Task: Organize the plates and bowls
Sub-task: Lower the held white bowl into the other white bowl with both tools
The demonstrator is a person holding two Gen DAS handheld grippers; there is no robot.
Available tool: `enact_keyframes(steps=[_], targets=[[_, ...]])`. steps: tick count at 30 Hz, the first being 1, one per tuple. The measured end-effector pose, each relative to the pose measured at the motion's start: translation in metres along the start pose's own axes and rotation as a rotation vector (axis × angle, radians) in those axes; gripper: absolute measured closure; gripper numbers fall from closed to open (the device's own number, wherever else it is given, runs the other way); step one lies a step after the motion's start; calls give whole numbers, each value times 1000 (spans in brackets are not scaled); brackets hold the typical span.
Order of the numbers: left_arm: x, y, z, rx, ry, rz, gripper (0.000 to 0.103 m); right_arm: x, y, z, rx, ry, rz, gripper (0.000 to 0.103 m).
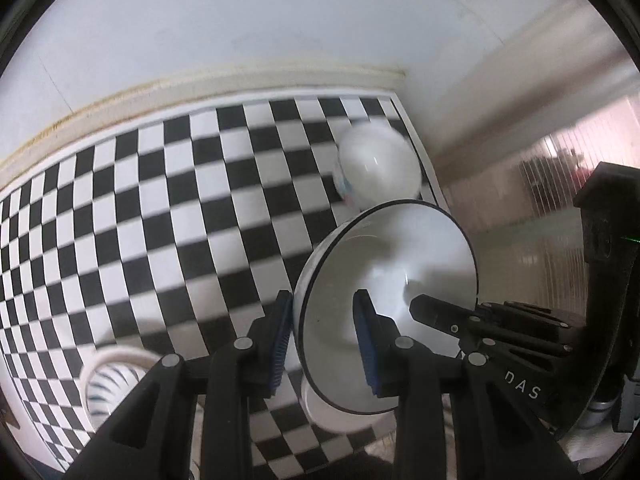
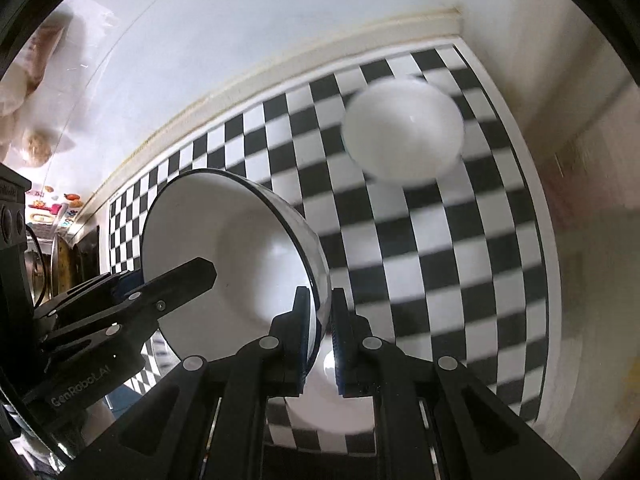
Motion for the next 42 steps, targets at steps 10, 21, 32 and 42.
enact_keyframes(steps=[10,21,32,42], targets=[[0,-38,-62,121,-32,31,75,-16,-38,-83,72,-86,39,92],[6,-83,-78,215,-47,98,75,-31,-79,-115,145,-98,11,92],[9,-84,-78,196,-69,163,75,-16,-85,-99,170,-75,-53,88],[6,-89,-83,219,-71,162,75,-16,-83,-92,201,-57,-68,87]])
Point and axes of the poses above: each gripper's, at about its wrist camera, not at the fingertips, and y roughly against the way its jaws point, x to its left, z to its top, the point moved 2 cm from there along -y, roughly the way its jaws point, and after that the axes turned 14 degrees about y, right-handed, at the moved point
